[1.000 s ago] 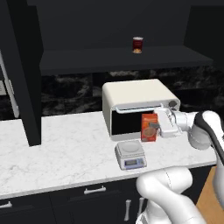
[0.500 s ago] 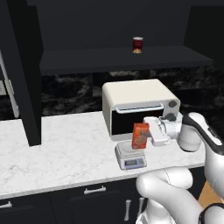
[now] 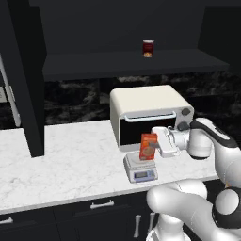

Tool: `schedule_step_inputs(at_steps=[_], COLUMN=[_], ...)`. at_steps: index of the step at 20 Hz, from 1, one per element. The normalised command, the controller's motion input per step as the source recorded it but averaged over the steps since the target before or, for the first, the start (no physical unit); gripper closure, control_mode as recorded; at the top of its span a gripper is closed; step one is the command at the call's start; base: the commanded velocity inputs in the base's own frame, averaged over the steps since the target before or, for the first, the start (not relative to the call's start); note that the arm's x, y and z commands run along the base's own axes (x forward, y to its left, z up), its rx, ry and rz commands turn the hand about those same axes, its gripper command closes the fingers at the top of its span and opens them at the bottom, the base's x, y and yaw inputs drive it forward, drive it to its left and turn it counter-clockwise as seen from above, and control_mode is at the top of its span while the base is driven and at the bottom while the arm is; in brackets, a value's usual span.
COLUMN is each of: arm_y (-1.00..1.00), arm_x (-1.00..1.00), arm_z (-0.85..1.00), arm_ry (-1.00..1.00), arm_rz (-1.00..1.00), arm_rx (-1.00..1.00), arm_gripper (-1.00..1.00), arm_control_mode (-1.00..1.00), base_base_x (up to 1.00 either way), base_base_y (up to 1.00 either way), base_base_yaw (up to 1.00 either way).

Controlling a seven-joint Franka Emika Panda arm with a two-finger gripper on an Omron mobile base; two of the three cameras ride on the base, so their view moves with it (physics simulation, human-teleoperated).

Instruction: Pick the boxed food and place it on the digital scale for weighing, and close the cabinet.

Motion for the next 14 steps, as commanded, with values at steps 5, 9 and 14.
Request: schedule_step_inputs(at_steps=[5, 9, 14], arm_y=[0.01, 0.01, 0.06], arm_x=[0.09, 0.13, 0.25], arm_z=[-0.34, -0.24, -0.16], arm_ry=[-0.04, -0.08, -0.11], arm_rz=[0.0, 0.0, 0.0], arm_rx=[0.0, 0.0, 0.0], arm_gripper=[1.0, 1.0, 1.0], arm_control_mode=[-1.0, -1.0, -1.0], base_base_x=[0.0, 0.0, 0.0], base_base_y=[0.0, 0.0, 0.0], base_base_yaw=[0.0, 0.0, 0.0])
